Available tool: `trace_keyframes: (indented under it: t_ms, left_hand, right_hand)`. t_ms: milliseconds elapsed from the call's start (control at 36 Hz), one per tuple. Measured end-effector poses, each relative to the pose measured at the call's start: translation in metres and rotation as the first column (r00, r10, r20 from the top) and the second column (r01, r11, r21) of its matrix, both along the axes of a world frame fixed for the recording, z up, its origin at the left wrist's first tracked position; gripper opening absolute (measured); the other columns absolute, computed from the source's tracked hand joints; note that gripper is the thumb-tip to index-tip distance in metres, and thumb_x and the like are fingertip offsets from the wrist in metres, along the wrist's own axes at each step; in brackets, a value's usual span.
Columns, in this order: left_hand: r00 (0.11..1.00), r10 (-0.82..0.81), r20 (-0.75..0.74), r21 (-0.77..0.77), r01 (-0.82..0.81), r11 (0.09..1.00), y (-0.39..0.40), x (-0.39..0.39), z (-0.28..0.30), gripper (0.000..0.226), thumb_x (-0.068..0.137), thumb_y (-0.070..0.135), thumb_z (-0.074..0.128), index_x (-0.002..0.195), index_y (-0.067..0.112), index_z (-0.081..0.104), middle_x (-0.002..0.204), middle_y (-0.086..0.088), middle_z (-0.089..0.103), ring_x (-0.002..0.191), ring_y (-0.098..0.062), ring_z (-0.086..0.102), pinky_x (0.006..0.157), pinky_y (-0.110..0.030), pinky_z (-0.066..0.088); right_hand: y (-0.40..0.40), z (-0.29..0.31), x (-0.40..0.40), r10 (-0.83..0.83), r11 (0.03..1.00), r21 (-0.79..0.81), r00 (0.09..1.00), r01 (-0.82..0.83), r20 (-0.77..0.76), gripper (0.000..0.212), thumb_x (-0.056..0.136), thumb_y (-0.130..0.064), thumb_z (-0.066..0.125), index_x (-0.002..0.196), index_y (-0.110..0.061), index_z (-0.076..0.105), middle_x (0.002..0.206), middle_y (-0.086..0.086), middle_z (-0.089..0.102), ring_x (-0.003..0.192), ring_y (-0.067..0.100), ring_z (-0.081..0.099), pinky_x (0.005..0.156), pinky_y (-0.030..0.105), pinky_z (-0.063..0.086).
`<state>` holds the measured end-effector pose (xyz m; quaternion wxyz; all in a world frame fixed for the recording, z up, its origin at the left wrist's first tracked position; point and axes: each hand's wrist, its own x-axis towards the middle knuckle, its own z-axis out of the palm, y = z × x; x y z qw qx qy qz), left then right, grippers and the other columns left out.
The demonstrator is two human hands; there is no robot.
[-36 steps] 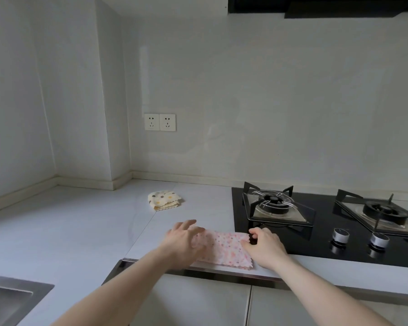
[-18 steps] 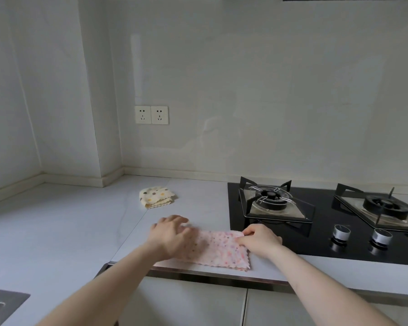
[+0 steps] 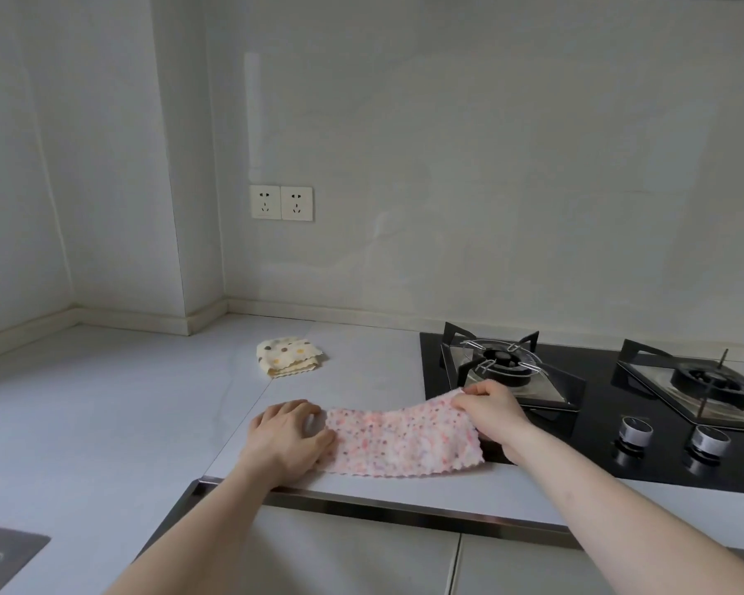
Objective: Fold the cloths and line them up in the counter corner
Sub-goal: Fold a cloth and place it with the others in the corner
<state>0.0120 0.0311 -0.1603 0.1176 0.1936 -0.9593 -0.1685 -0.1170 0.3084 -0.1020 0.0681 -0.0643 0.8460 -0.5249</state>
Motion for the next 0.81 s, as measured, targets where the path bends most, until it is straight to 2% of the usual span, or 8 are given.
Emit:
trace_keyframes:
  t_ms: [56,167,278,389,528,611,667,806]
  left_hand:
    - [1.0,-0.004,0.0,0.005,0.004,1.0,0.0,0.0,0.001,0.057,0.089,0.066,0.043,0.139,0.039,0.05,0.155,0.015,0.04,0.145,-0.016,0.03,0.118,-0.04,0.02]
    - [1.0,-0.007,-0.024,0.032,0.008,0.999,-0.001,0.001,0.003,0.052,0.091,0.062,0.042,0.136,0.039,0.054,0.154,0.017,0.042,0.144,-0.015,0.031,0.119,-0.039,0.02]
    - [0.999,-0.009,-0.051,0.072,0.012,0.997,-0.004,0.0,0.0,0.044,0.094,0.056,0.04,0.13,0.04,0.058,0.151,0.018,0.046,0.143,-0.015,0.033,0.118,-0.04,0.02]
    - [0.996,0.005,-0.085,0.098,0.004,0.995,-0.009,-0.001,-0.003,0.038,0.095,0.049,0.039,0.123,0.041,0.062,0.144,0.021,0.053,0.14,-0.015,0.038,0.116,-0.039,0.025]
    - [0.995,0.004,-0.104,0.117,0.008,0.993,-0.008,-0.003,-0.001,0.037,0.094,0.045,0.038,0.12,0.041,0.065,0.137,0.022,0.058,0.135,-0.016,0.043,0.114,-0.038,0.028]
    - [0.995,0.005,-0.103,0.136,0.009,0.991,-0.007,-0.002,0.001,0.048,0.087,0.049,0.032,0.121,0.04,0.066,0.137,0.02,0.059,0.134,-0.016,0.044,0.113,-0.038,0.03]
    - [0.995,0.003,-0.104,0.135,0.011,0.991,-0.007,-0.002,0.002,0.055,0.083,0.051,0.029,0.121,0.04,0.066,0.137,0.02,0.06,0.132,-0.015,0.046,0.111,-0.037,0.031]
    - [0.993,0.003,-0.118,0.12,0.011,0.993,-0.006,0.001,0.005,0.054,0.082,0.049,0.027,0.115,0.039,0.068,0.131,0.019,0.063,0.129,-0.016,0.049,0.108,-0.037,0.034]
  right_hand:
    - [-0.007,0.008,0.0,0.022,1.0,-0.009,1.0,-0.022,-0.017,0.02,0.08,-0.019,0.072,0.098,-0.018,0.063,0.103,0.005,0.065,0.097,0.024,0.063,0.078,0.038,0.053]
    - [-0.029,0.025,0.006,0.089,0.996,-0.004,0.995,-0.089,-0.039,0.021,0.079,-0.019,0.074,0.096,-0.019,0.063,0.096,0.005,0.065,0.08,0.02,0.06,0.062,0.029,0.046]
    - [-0.054,0.034,0.017,0.138,0.99,0.024,0.989,-0.137,-0.043,0.023,0.079,-0.018,0.074,0.098,-0.017,0.062,0.094,0.003,0.065,0.078,0.016,0.06,0.064,0.027,0.046]
    - [-0.083,0.032,0.029,0.199,0.979,-0.047,0.98,-0.199,0.012,0.018,0.082,-0.007,0.07,0.091,-0.015,0.057,0.082,0.005,0.064,0.058,0.013,0.061,0.05,0.023,0.047]
    - [-0.113,0.019,0.039,0.229,0.971,-0.08,0.972,-0.224,0.054,0.021,0.08,-0.005,0.07,0.093,-0.014,0.057,0.093,0.008,0.065,0.055,0.018,0.067,0.062,0.034,0.061]
    - [-0.124,0.012,0.044,0.234,0.97,-0.084,0.969,-0.228,0.072,0.021,0.08,-0.004,0.07,0.094,-0.014,0.058,0.097,0.008,0.066,0.068,0.025,0.074,0.072,0.045,0.064]
    - [-0.129,0.01,0.047,0.244,0.968,-0.082,0.964,-0.236,0.105,0.021,0.084,-0.006,0.071,0.098,-0.013,0.058,0.099,0.01,0.067,0.075,0.028,0.076,0.071,0.043,0.064]
    - [-0.131,0.011,0.053,0.323,0.946,-0.07,0.927,-0.316,0.192,0.024,0.09,-0.005,0.069,0.108,-0.012,0.053,0.102,0.02,0.071,0.075,0.026,0.077,0.073,0.037,0.064]
